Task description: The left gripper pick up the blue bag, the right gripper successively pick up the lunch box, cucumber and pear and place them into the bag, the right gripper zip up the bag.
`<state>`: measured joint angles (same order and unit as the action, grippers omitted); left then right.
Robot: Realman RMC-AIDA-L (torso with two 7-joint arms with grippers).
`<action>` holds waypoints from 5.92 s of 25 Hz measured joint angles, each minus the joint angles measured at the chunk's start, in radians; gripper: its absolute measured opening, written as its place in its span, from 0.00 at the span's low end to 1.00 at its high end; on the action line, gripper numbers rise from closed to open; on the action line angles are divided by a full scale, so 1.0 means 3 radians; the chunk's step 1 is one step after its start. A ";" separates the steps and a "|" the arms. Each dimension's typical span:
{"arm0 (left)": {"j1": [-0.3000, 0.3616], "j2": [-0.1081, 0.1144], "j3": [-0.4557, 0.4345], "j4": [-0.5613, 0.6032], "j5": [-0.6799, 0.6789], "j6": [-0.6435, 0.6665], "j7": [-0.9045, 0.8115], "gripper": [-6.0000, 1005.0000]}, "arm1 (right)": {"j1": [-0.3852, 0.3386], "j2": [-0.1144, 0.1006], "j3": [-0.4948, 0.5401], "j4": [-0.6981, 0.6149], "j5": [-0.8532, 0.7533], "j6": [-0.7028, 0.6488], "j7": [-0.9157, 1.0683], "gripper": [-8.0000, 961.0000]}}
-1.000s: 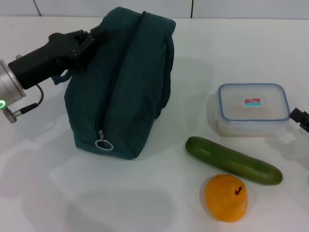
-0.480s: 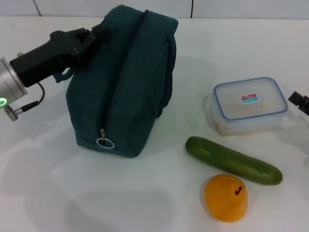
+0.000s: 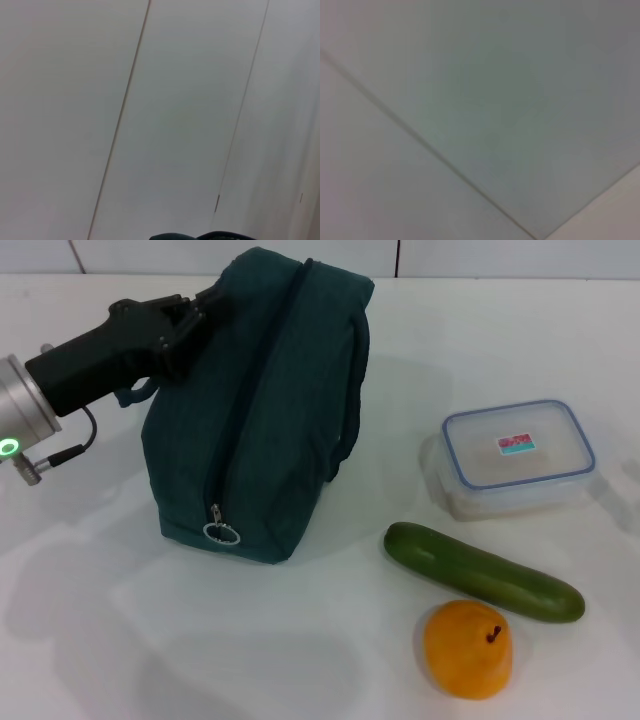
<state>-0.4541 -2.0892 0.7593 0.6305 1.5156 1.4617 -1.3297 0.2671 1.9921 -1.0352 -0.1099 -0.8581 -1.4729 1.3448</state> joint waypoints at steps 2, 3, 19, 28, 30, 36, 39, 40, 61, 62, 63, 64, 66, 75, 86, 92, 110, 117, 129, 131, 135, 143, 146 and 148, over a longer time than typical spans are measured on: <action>-0.0003 0.0000 0.0000 0.0000 0.0000 0.0000 0.0012 0.05 | -0.0021 0.0026 0.0036 0.0049 0.0000 -0.0054 0.0176 0.86; -0.0004 0.0000 0.0000 0.0000 -0.0002 0.0000 0.0021 0.05 | -0.0011 0.0034 0.0039 0.0102 0.0000 -0.0094 0.0272 0.86; -0.0061 -0.0005 0.0087 -0.0046 -0.0049 0.0005 0.0163 0.05 | 0.0235 0.0085 0.0042 0.0358 0.0041 0.0063 0.0805 0.86; -0.0091 -0.0005 0.0088 -0.0046 -0.0051 0.0006 0.0163 0.05 | 0.0273 0.0088 0.0042 0.0358 0.0068 0.0337 0.0951 0.86; -0.0095 -0.0005 0.0089 -0.0051 -0.0052 0.0006 0.0167 0.05 | 0.0305 0.0089 0.0024 0.0351 0.0053 0.0425 0.1012 0.86; -0.0114 -0.0005 0.0092 -0.0063 -0.0052 0.0006 0.0181 0.05 | 0.0490 0.0101 -0.0083 0.0363 0.0026 0.0575 0.1141 0.86; -0.0125 -0.0005 0.0092 -0.0063 -0.0052 0.0006 0.0181 0.05 | 0.0583 0.0111 -0.0133 0.0363 0.0026 0.0602 0.1188 0.86; -0.0135 -0.0005 0.0092 -0.0069 -0.0052 0.0006 0.0182 0.05 | 0.0583 0.0111 -0.0133 0.0363 0.0026 0.0602 0.1188 0.86; -0.0142 -0.0010 0.0092 -0.0141 -0.0052 0.0000 0.0224 0.05 | 0.0726 0.0118 -0.0208 0.0331 0.0042 0.0629 0.1190 0.85; -0.0143 -0.0010 0.0092 -0.0141 -0.0052 0.0000 0.0224 0.05 | 0.0732 0.0118 -0.0209 0.0331 0.0040 0.0636 0.1189 0.85; -0.0143 -0.0010 0.0092 -0.0141 -0.0052 0.0000 0.0224 0.05 | 0.0735 0.0118 -0.0210 0.0331 0.0039 0.0645 0.1189 0.85; -0.0144 -0.0010 0.0092 -0.0141 -0.0052 0.0000 0.0224 0.05 | 0.0737 0.0118 -0.0211 0.0331 0.0037 0.0653 0.1188 0.85; -0.0146 -0.0011 0.0092 -0.0141 -0.0052 0.0000 0.0224 0.05 | 0.0738 0.0118 -0.0211 0.0331 0.0035 0.0664 0.1183 0.85; -0.0168 -0.0015 0.0142 -0.0182 -0.0124 -0.0005 0.0224 0.05 | 0.0711 0.0118 -0.0215 0.0328 0.0025 0.0650 0.1095 0.57; -0.0180 -0.0016 0.0143 -0.0210 -0.0130 -0.0005 0.0224 0.05 | 0.0672 0.0118 -0.0181 0.0326 0.0061 0.0640 0.0941 0.15; -0.0180 -0.0015 0.0143 -0.0234 -0.0140 -0.0003 0.0279 0.05 | 0.0660 0.0118 -0.0179 0.0320 0.0063 0.0604 0.0796 0.11; -0.0067 -0.0006 0.0673 -0.0192 -0.0641 0.0297 0.0534 0.05 | 0.0338 0.0067 -0.0107 -0.0447 0.0067 -0.0345 0.0202 0.11; -0.0154 -0.0006 0.0835 -0.0197 -0.0625 0.0088 0.0519 0.05 | 0.0389 0.0067 0.0029 -0.0766 0.0094 -0.0745 0.0288 0.12; -0.0255 -0.0021 0.0996 -0.0217 -0.0646 -0.0234 0.0540 0.05 | 0.1072 0.0062 0.0023 -0.0926 0.0204 -0.0835 0.0676 0.13; -0.0268 -0.0025 0.1007 -0.0223 -0.0648 -0.0256 0.0540 0.05 | 0.1197 0.0061 0.0009 -0.0983 0.0201 -0.0744 0.0701 0.13; -0.0282 -0.0030 0.1035 -0.0225 -0.0670 -0.0268 0.0560 0.05 | 0.1393 0.0062 -0.0045 -0.1018 0.0151 -0.0476 0.0744 0.13; -0.0300 -0.0028 0.1041 -0.0296 -0.0816 -0.0317 0.0648 0.05 | 0.1358 0.0064 -0.0169 -0.0979 0.0037 -0.0185 0.0730 0.14; -0.0304 -0.0028 0.1041 -0.0300 -0.0827 -0.0323 0.0658 0.05 | 0.1321 0.0060 -0.0213 -0.0948 0.0016 -0.0151 0.0729 0.14; -0.0311 -0.0028 0.1041 -0.0301 -0.0834 -0.0346 0.0659 0.05 | 0.1276 0.0059 -0.0229 -0.0951 -0.0022 -0.0147 0.0730 0.14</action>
<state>-0.5473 -2.0976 1.0715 0.5402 1.2655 1.3579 -1.1319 0.6500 2.0098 -1.1040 -0.3952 -0.8648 -1.5170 1.5637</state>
